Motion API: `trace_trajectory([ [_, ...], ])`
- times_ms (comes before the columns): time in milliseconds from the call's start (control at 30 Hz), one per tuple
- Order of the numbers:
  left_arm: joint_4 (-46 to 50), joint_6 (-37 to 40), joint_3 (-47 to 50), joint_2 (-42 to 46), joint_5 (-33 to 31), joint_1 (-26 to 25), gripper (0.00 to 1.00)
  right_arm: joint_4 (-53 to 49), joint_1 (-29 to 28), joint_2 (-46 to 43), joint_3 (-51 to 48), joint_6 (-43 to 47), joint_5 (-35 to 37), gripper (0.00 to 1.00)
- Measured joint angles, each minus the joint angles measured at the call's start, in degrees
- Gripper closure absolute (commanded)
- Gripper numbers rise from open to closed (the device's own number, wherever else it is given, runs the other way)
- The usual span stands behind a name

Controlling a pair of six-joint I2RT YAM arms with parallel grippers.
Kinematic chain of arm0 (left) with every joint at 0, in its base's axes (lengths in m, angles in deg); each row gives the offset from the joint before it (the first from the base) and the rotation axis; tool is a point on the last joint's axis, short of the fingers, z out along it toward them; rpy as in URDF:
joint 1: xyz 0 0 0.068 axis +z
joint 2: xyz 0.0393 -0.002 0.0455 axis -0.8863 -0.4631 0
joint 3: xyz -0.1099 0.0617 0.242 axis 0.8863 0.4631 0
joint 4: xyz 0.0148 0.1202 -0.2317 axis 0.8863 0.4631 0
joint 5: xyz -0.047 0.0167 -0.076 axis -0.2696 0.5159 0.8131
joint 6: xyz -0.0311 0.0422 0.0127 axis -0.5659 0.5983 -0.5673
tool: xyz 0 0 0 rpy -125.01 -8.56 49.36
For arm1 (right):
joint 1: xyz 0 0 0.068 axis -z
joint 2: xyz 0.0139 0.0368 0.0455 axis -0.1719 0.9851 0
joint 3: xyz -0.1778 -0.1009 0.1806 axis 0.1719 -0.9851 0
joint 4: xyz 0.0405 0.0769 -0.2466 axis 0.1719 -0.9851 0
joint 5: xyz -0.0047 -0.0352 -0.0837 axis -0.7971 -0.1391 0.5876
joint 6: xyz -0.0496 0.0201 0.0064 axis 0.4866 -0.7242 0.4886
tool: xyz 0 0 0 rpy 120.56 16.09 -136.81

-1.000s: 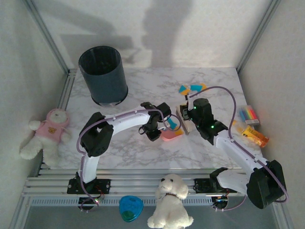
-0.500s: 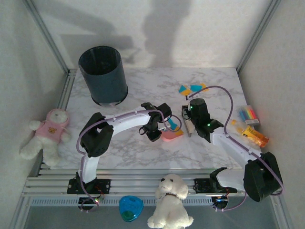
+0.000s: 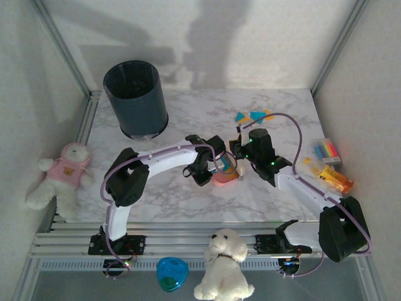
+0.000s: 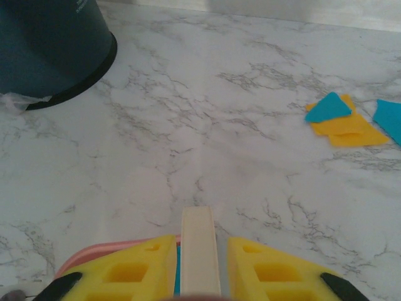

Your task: Sweep away the paper scraps from the table

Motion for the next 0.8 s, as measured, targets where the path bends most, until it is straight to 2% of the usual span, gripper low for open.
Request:
trace_trajectory([
  [500,-1.62,0.0,0.22,1.4,-1.4,-0.04,1.0,-0.59,-0.13,-9.99,-2.4,-1.68,7.02,1.0],
  [800,-3.45,-0.02,0.42,2.56,-2.56,-0.02,1.0,-2.97,-0.24,-12.94,-2.93,-1.92,16.46,1.0],
])
